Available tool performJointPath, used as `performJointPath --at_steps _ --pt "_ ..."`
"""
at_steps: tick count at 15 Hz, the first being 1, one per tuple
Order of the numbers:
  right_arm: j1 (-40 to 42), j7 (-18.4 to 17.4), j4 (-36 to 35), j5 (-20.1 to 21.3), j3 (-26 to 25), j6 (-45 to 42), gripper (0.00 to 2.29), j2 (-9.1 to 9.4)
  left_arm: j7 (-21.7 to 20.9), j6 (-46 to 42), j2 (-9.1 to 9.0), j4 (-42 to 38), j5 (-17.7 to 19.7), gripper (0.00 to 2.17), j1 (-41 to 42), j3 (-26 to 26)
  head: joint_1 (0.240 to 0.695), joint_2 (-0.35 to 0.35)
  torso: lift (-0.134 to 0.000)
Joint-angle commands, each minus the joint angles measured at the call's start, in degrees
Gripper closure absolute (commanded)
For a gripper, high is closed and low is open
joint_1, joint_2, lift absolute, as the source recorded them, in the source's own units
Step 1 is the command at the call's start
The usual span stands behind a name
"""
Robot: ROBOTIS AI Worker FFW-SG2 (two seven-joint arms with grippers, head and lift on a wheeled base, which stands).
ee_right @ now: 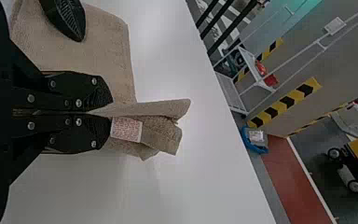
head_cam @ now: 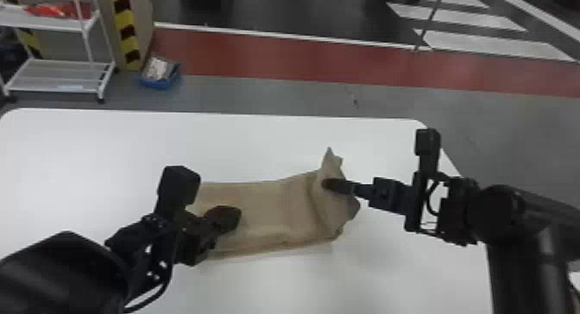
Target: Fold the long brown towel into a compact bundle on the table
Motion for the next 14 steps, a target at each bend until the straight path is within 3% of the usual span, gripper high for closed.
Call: performJointPath --at_steps 1,3,6,10,14 --pt "-0.63 0.01 -0.05 -0.16 -2.12 0.01 1.30 -0.36 -0.09 0.08 1.01 -4.96 2.46 1.74 1.19 1.47 0.695 -0.224 -0.123" --pt "-0.72 0.01 -0.05 -0.34 -3.79 0.01 1.30 -0.54 -1.23 0.96 2.15 -5.84 2.72 1.74 1.55 3.32 0.695 -0.247 -0.123" --pt "-1.24 0.01 -0.05 -1.13 -4.94 0.37 1.30 -0.98 -3.08 1.31 2.41 -0.74 1.31 1.74 1.02 4.99 0.695 -0.245 -0.123" --pt "-2.83 -0.60 -0.14 -4.03 -3.79 3.53 1.30 -0.63 -4.57 0.08 1.36 5.32 0.08 1.74 -0.65 3.49 0.695 -0.222 -0.123" --pt "-4.85 -3.68 -2.25 -4.82 0.42 5.64 1.30 0.25 -5.72 -0.09 -0.31 6.11 -0.44 1.74 -1.71 1.82 0.695 -0.201 -0.123"
